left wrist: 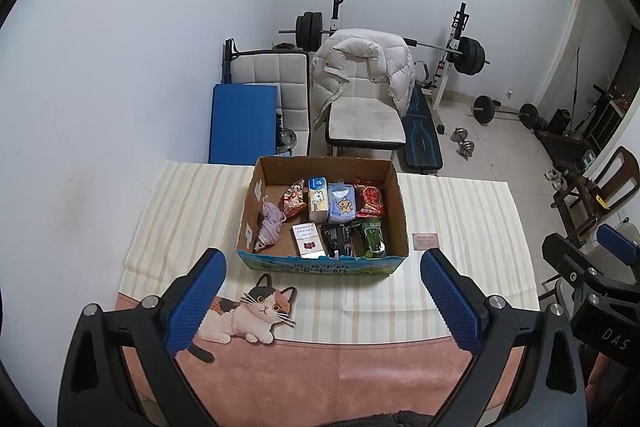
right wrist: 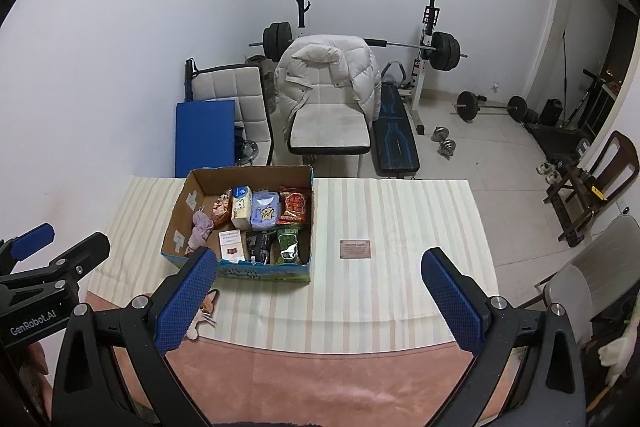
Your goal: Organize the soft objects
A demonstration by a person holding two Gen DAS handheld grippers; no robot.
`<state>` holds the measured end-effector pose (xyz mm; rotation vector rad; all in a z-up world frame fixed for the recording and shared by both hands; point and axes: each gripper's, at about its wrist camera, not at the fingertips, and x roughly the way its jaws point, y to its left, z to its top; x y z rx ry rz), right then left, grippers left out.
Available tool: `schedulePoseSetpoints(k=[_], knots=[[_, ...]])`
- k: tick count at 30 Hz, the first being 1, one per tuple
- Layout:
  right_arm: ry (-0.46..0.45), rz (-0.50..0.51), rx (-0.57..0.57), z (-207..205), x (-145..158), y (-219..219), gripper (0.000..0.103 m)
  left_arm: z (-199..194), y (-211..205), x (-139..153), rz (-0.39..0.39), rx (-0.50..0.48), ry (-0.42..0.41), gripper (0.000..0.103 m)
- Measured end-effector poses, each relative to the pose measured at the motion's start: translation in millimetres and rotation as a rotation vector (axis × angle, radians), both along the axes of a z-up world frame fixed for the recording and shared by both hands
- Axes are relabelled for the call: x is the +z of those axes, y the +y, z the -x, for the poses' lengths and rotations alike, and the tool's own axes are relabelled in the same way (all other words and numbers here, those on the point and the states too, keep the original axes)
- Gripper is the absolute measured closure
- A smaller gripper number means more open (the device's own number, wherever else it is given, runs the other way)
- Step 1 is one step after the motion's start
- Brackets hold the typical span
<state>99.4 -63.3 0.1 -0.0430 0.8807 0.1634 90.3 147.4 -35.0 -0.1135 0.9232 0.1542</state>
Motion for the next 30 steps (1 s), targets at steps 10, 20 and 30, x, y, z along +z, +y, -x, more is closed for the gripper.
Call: schedulePoseSetpoints(k=[10,20,30], knots=[[-0.009,0.007,-0.003,2.0,3.1,-2.0,0.0,-0.1,0.0,0.8,0.0,0.002,-0.002,0.003],[-0.012,0.007,-0.004,2.7,4.4,-4.5,0.0,1.3,-0.5,1.1,0.0,0.003,-0.002,0.003],[-0.011,0.008,-0.002,4.4,5.1,-6.3,0.0,5.1,2.0,-1.4,-0.005,0.001,0.001,0.003]])
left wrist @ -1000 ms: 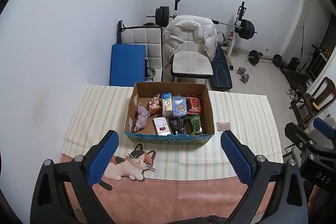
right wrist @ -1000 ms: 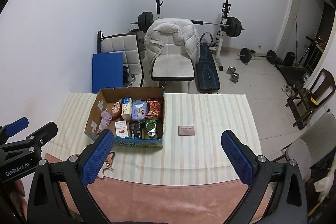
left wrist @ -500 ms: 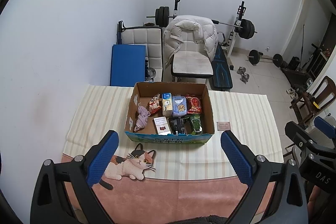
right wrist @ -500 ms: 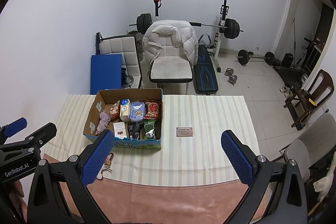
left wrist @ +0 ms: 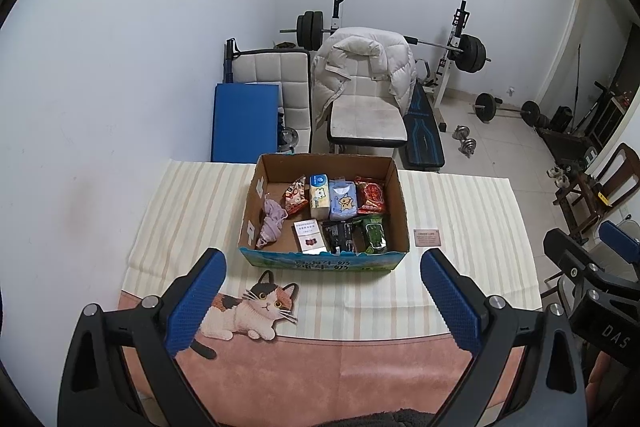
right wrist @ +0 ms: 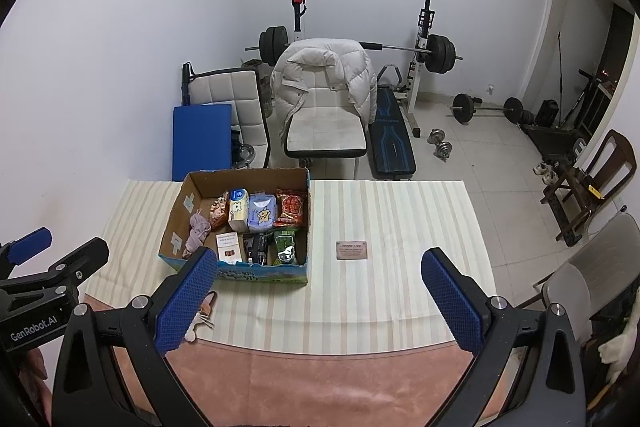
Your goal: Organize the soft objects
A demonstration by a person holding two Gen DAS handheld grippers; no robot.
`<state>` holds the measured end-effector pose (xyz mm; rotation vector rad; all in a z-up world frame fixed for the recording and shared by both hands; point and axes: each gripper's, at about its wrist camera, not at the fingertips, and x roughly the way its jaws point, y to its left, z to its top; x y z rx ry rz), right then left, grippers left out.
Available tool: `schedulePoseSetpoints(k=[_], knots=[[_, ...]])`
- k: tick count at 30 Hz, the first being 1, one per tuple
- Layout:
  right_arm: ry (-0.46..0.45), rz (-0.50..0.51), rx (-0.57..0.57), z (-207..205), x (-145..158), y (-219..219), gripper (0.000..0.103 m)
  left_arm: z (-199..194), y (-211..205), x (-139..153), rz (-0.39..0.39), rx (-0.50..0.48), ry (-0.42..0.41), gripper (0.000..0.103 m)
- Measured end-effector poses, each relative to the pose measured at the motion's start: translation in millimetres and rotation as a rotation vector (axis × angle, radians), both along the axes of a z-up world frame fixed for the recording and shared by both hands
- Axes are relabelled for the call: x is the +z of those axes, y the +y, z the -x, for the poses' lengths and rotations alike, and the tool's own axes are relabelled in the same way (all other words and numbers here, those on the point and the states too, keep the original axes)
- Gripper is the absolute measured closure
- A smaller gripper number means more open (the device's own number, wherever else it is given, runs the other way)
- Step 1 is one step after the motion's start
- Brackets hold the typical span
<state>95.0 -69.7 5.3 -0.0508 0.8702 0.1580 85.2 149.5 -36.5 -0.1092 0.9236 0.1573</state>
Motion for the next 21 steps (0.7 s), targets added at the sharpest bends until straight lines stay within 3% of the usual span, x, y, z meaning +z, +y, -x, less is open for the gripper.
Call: schedulePoseSetpoints(k=[21], knots=[[-0.016,-0.005,-0.007,5.2,1.4,3.8,0.0,2.2,1.6,1.5,-0.013,-0.004,-0.014,0.003]])
